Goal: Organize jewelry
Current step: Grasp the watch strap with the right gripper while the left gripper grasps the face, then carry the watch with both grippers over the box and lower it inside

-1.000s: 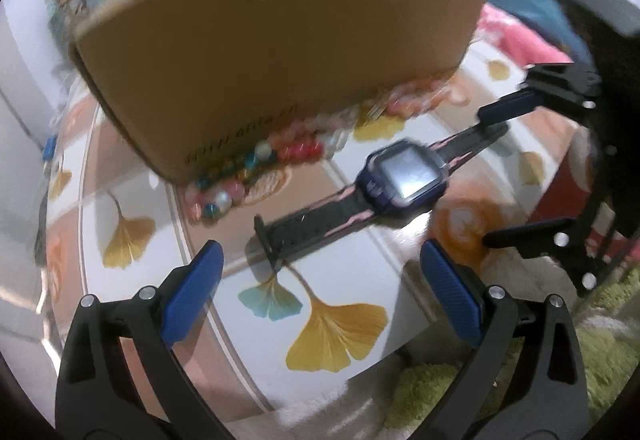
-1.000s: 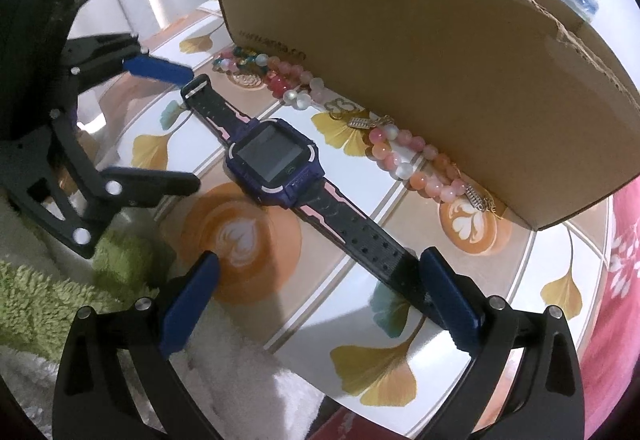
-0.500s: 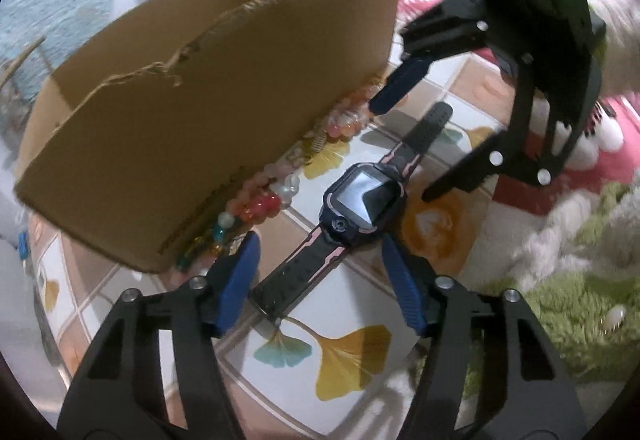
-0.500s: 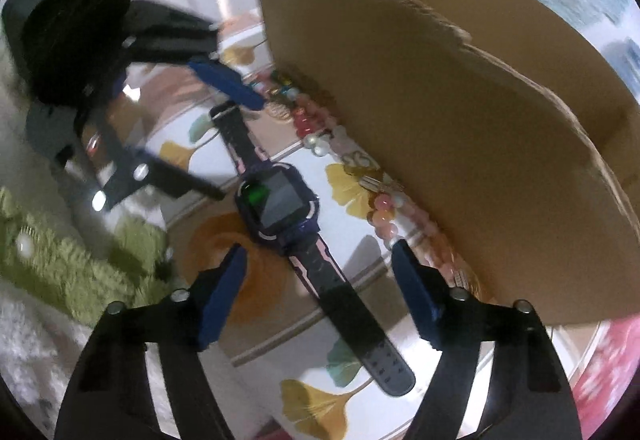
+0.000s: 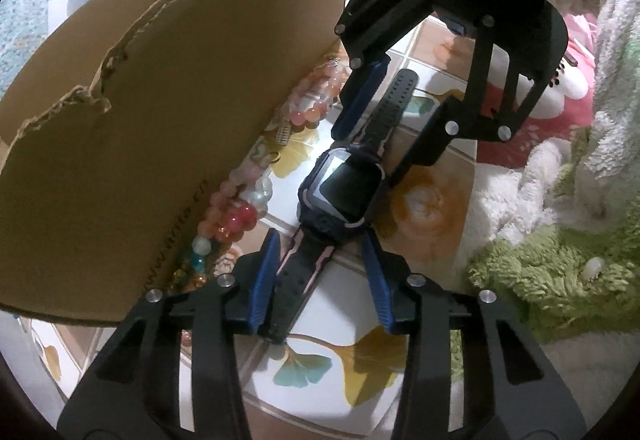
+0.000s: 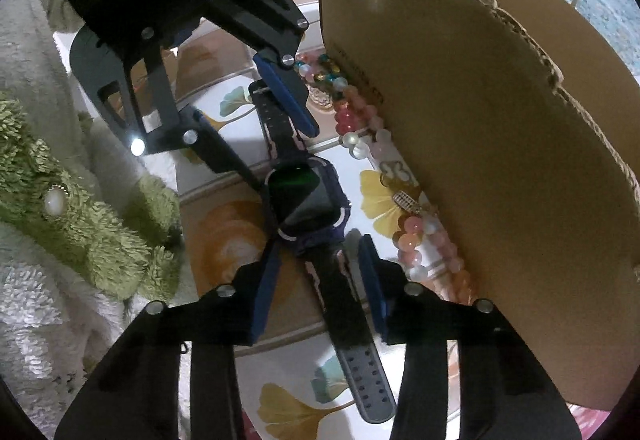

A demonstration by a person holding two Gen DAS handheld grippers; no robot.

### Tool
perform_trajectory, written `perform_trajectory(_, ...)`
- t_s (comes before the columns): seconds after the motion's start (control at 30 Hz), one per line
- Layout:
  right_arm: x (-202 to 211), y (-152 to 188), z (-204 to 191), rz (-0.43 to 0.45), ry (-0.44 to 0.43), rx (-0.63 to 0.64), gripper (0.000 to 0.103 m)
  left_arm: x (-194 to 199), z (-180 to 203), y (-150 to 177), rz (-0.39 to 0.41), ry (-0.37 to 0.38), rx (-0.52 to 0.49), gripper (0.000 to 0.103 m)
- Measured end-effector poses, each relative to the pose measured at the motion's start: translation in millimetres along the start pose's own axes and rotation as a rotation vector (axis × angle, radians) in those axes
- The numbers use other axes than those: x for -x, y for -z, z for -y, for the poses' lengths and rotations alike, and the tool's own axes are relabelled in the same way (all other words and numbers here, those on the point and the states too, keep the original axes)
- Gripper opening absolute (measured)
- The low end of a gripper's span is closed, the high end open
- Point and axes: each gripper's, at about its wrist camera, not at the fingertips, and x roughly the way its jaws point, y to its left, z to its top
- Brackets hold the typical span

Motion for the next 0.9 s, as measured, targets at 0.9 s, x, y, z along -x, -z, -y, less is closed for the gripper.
perform_trajectory(0.9, 79.2, -16.1, -69.9, 0.069, 0.216, 0.087, 0.025, 78.1, 65.0, -17.5, 0.129, -0.197, -0.147, 0.024)
